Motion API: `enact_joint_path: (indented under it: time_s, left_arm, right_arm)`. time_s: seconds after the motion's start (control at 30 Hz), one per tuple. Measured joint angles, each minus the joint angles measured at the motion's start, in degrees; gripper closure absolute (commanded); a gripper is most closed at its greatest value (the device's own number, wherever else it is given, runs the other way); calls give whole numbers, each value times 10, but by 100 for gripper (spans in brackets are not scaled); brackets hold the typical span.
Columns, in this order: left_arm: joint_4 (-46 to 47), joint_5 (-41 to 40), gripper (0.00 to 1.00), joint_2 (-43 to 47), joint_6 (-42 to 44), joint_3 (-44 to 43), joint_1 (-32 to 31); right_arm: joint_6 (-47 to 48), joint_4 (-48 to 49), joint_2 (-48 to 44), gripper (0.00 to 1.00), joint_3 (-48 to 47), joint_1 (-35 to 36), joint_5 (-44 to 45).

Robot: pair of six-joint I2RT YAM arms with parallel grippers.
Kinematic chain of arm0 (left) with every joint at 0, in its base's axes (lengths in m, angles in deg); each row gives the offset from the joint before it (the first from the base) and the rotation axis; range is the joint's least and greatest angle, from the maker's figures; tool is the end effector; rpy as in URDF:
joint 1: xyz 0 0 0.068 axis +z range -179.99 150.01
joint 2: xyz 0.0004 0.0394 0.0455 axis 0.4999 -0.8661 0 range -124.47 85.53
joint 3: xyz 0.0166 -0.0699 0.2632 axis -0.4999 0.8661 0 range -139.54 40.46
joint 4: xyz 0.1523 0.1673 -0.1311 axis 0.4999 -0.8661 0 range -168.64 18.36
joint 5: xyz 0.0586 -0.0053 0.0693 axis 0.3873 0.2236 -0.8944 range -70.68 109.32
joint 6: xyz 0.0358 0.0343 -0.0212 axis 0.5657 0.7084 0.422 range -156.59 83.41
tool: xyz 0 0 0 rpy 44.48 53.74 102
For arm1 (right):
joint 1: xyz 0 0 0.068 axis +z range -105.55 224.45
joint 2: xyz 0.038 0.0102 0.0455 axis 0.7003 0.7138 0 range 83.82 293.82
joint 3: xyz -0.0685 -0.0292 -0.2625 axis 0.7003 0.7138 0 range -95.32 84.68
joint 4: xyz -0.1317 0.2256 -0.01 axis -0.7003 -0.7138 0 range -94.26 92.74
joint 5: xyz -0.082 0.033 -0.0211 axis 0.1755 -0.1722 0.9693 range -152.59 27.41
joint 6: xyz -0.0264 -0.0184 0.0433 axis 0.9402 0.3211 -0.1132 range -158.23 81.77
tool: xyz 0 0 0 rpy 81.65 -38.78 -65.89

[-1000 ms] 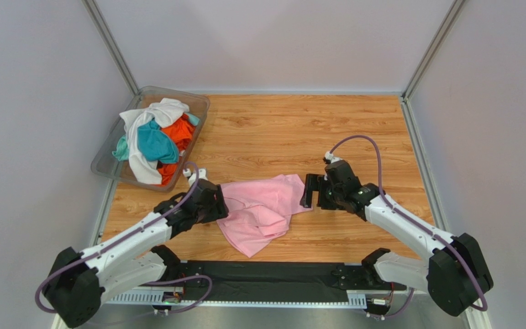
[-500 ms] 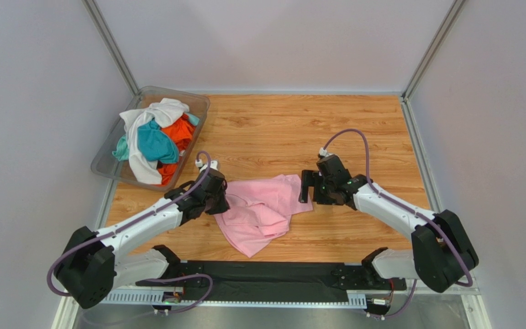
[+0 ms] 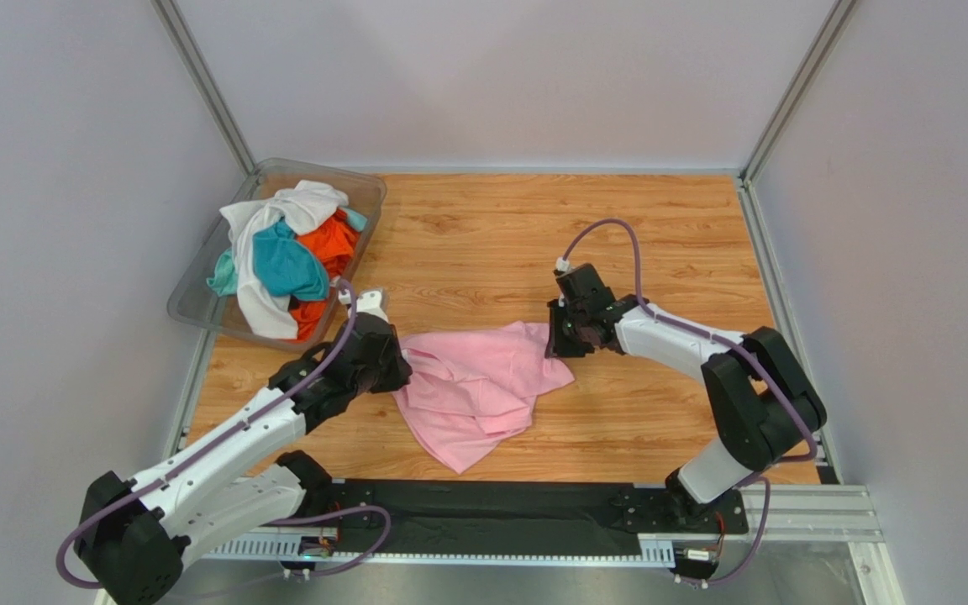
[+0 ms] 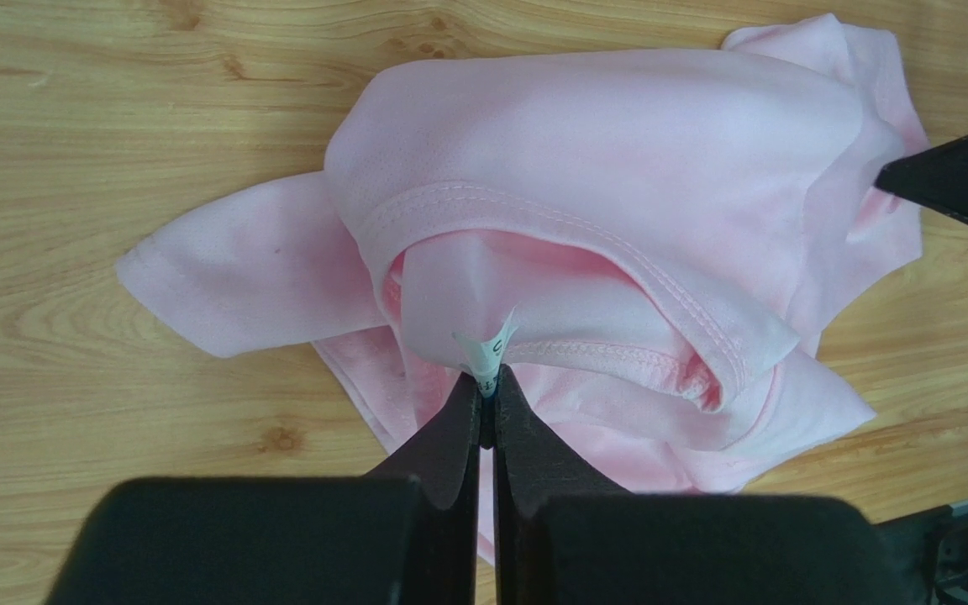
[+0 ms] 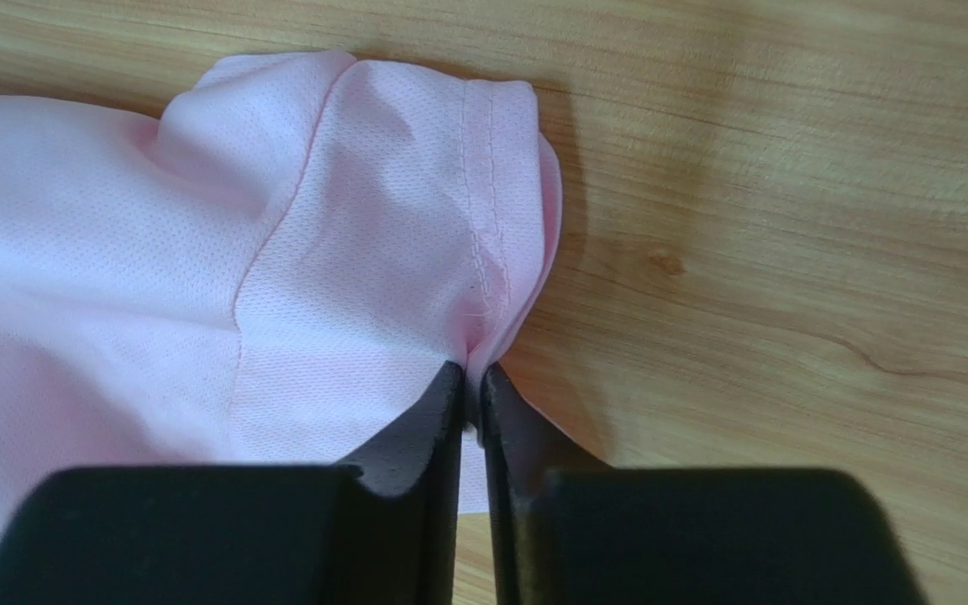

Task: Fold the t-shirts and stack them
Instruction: Flatten the tshirt out

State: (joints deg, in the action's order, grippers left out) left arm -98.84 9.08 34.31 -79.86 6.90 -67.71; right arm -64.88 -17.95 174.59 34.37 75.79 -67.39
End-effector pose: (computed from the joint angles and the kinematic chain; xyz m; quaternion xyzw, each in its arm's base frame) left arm 0.1492 -0.1074 0.2252 -0.0787 0.9170 -0.1856 0.3442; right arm 0.2561 0.1595 0.1684 -0.0500 0.9664 0.1562 0.1981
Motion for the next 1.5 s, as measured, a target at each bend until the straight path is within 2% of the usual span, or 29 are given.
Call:
enact_joint_path:
  time_s: [0.07, 0.2, 0.3, 0.5, 0.77, 1.0, 1.17, 1.33, 1.5]
  left_arm:
    - [-10, -7, 100, 6, 2, 0, 0]
    - [-27, -14, 100, 23, 8, -10, 0]
    - [-39, -14, 100, 35, 22, -44, 0]
    - [-55, -10, 100, 50, 62, -185, 0]
    - [-59, 48, 100, 64, 118, -418, 0]
    - [-64, 160, 100, 6, 150, -653, 0]
    - [-70, 177, 100, -37, 169, -741, 0]
    - [-81, 118, 100, -91, 194, -752, 0]
    - [-94, 16, 100, -213, 232, -790, 4]
  right_arm:
    - [-3, -1, -5, 100, 0, 0, -2]
    - [-4, -31, -50, 100, -3, 2, 0]
    - [-2, -64, -117, 100, -16, 4, 1]
    - [12, -127, -248, 100, -103, 9, 1]
    - [34, -200, -346, 100, -315, 10, -35]
    - [58, -249, -338, 100, -540, 11, -63]
    - [81, -264, -322, 100, -634, 11, -53]
    - [119, -275, -275, 100, -659, 5, 6]
    - [141, -282, -191, 100, -658, -81, 10]
